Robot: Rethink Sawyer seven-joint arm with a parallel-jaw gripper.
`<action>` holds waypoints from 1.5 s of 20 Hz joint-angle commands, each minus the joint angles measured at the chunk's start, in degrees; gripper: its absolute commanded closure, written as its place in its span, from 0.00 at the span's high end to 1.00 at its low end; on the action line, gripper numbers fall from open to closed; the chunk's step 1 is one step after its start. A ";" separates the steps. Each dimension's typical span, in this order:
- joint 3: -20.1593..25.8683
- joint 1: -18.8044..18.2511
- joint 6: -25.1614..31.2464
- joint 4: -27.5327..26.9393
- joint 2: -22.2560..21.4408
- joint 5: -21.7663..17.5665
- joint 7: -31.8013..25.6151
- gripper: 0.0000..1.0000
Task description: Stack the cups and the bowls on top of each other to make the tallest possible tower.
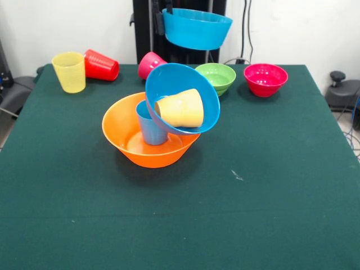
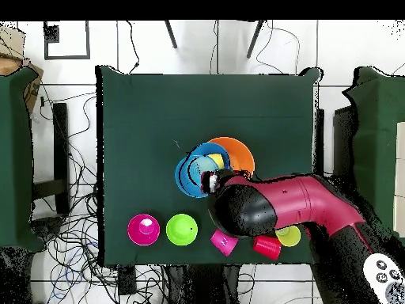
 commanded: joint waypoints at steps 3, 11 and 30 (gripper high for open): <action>4.86 -1.46 9.05 2.27 3.50 -1.58 -14.66 0.00; 4.99 -1.62 11.40 -0.83 6.35 -2.91 -15.13 0.00; 6.67 -2.65 13.83 -3.98 9.00 -4.18 -16.39 0.00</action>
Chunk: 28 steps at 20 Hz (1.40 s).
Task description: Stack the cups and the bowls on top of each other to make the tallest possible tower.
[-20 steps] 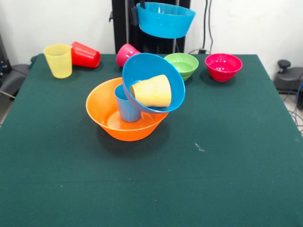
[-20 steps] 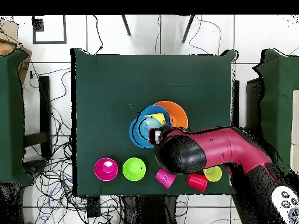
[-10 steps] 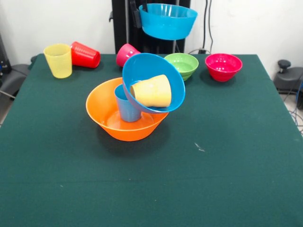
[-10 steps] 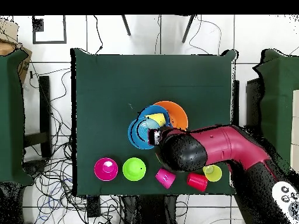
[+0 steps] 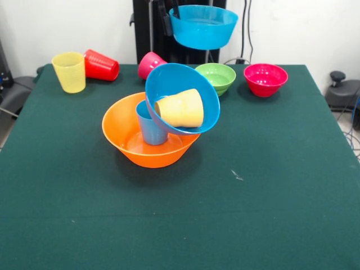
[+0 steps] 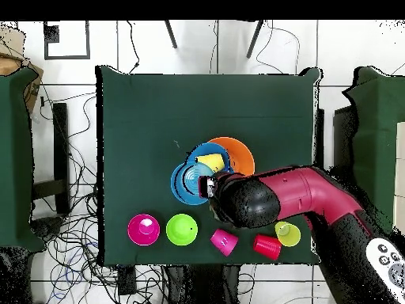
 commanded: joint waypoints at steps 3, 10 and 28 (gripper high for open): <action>2.43 -0.17 6.56 -3.02 3.57 -3.60 -16.81 0.00; 2.47 0.08 7.12 -4.81 4.84 -4.45 -17.55 0.00; 2.35 0.41 8.17 -7.13 6.79 -5.45 -17.48 0.00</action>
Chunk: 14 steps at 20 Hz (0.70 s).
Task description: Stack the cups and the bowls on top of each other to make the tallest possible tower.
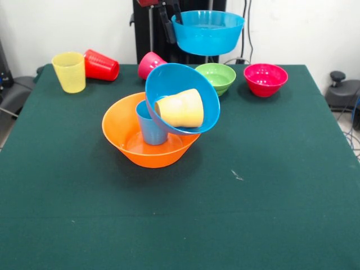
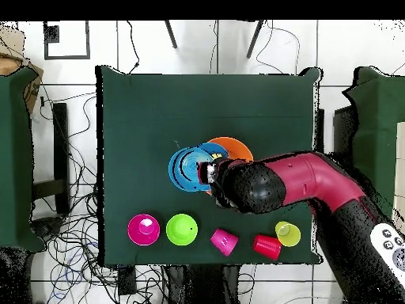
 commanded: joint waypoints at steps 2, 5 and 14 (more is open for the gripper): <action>-0.13 1.06 7.42 -3.14 3.56 -5.08 -17.81 0.00; -0.92 1.58 7.65 -4.68 5.02 -6.10 -18.37 0.00; -1.21 1.90 8.01 -6.14 6.53 -7.77 -18.55 0.00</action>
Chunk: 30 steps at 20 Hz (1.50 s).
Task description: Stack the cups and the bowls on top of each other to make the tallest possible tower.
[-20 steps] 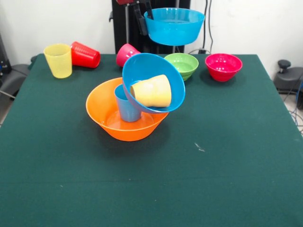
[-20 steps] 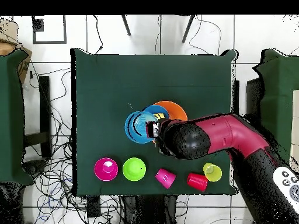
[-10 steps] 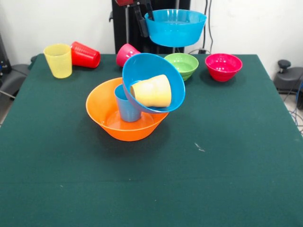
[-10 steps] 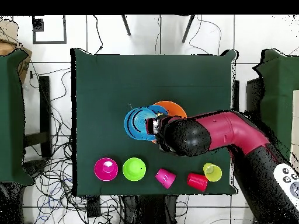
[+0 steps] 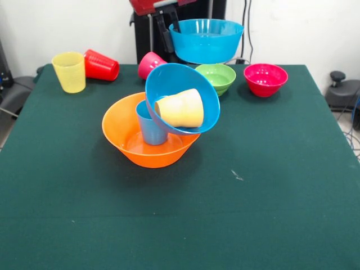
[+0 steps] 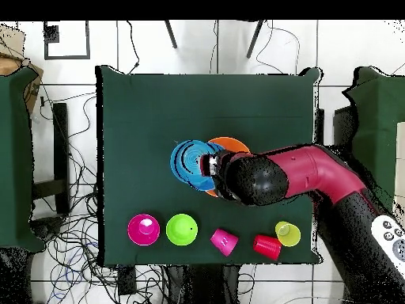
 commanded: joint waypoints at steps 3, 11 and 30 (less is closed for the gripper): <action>-1.42 1.99 8.15 -3.49 3.71 -5.68 -18.23 0.00; -1.52 2.23 8.10 -3.72 3.99 -6.54 -17.61 0.00; -2.28 3.27 7.51 -5.22 6.12 -8.27 -17.46 0.00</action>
